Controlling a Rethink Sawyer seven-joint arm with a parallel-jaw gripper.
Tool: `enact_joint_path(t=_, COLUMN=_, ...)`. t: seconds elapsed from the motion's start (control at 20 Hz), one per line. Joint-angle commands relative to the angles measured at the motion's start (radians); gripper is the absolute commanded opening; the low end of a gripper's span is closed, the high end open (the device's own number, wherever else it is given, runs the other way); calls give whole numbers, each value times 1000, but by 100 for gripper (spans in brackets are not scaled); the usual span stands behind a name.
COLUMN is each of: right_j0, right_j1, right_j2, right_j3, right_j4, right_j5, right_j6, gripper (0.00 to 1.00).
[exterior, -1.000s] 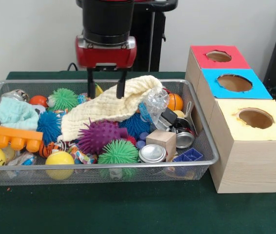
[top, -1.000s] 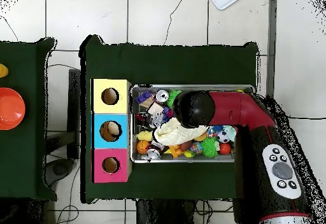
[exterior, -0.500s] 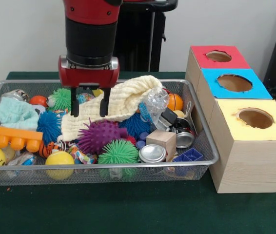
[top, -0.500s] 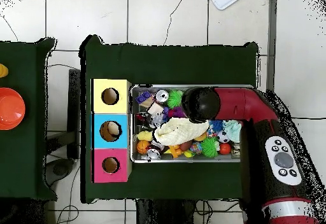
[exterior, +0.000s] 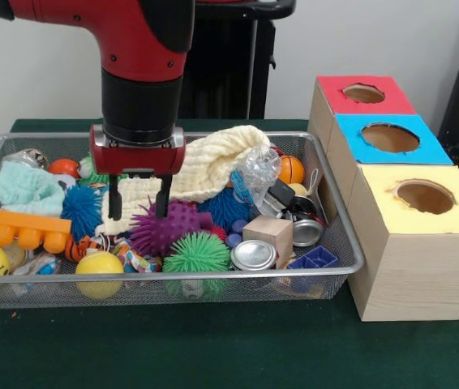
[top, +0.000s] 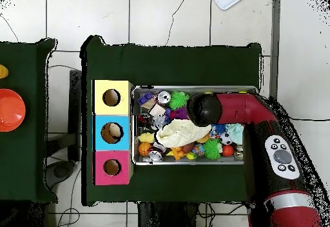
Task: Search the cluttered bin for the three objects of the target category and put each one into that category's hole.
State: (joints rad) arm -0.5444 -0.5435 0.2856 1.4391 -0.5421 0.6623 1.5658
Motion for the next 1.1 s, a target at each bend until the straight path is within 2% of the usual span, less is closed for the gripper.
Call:
enact_joint_path(t=0.05, right_j0=-17, right_j1=62, right_j2=52, right_j3=-24, right_j4=-70, right_j5=-55, right_j6=-98, gripper=100)
enact_joint_path(t=0.35, right_j0=-24, right_j1=85, right_j2=56, right_j3=-26, right_j4=-87, right_j5=-98, right_j6=-76, gripper=100)
enact_joint_path(t=0.75, right_j0=-39, right_j1=145, right_j2=51, right_j3=-49, right_j4=-147, right_j5=-191, right_j6=-83, gripper=100)
enact_joint_path(t=1.1, right_j0=-42, right_j1=174, right_j2=46, right_j3=-64, right_j4=-165, right_j5=-228, right_j6=-68, gripper=100)
